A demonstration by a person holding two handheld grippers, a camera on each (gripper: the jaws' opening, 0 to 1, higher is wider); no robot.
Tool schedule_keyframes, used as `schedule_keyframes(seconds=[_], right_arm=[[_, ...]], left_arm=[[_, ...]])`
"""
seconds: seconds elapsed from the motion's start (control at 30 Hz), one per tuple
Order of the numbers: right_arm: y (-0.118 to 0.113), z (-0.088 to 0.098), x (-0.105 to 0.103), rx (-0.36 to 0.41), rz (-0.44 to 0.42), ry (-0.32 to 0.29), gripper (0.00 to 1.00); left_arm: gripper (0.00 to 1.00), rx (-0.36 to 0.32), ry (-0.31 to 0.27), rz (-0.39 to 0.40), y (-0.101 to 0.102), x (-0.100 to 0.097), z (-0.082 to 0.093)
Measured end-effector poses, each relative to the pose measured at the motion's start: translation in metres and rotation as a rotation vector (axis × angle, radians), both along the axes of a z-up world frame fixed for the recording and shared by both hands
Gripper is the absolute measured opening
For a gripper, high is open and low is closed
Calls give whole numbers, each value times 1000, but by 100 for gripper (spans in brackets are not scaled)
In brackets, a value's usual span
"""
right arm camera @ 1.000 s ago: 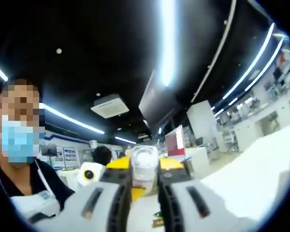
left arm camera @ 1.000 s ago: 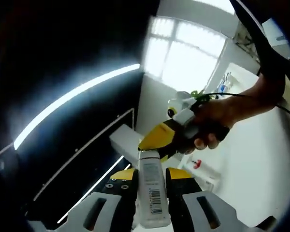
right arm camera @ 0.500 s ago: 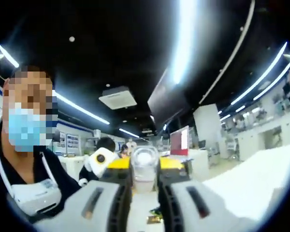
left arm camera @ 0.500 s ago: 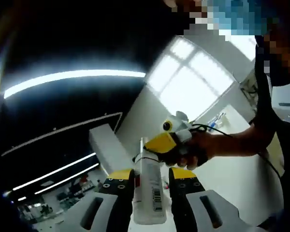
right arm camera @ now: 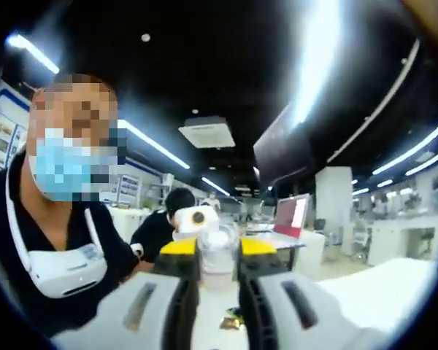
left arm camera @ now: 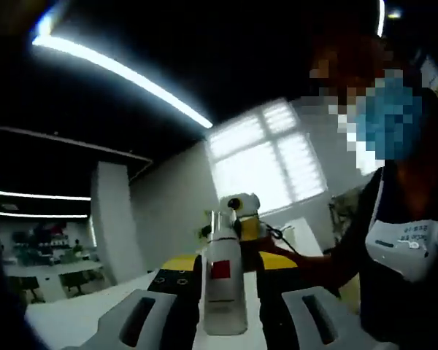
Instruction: Arrange the skincare products in the storage area until every visible bottle or jar stands upright without overlapping.
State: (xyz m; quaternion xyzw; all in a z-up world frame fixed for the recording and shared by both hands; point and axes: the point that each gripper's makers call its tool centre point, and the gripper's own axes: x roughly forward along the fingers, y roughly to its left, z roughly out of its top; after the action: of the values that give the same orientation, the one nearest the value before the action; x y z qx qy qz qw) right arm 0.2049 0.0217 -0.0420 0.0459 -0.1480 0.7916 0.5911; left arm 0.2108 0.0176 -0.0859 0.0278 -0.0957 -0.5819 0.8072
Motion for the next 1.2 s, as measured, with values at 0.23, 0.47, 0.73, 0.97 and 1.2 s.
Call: schedule_keyframes(seconds=[0.23, 0.47, 0.73, 0.97, 1.2], right_arm=[[-9, -7, -10, -19, 49, -81, 17], [-24, -12, -19, -18, 114, -152, 17], [-30, -17, -33, -22, 167, -208, 17], [-35, -29, -48, -51, 231, -277, 17], [-36, -49, -70, -97, 286, -347, 17]], left_arm=[[28, -7, 69, -116, -11, -14, -8], [28, -11, 145, -222, -15, -24, -13], [27, 13, 194, -308, -24, -35, -21], [27, 104, 240, -397, -36, -49, -37], [26, 172, 293, -485, -45, -59, -52]])
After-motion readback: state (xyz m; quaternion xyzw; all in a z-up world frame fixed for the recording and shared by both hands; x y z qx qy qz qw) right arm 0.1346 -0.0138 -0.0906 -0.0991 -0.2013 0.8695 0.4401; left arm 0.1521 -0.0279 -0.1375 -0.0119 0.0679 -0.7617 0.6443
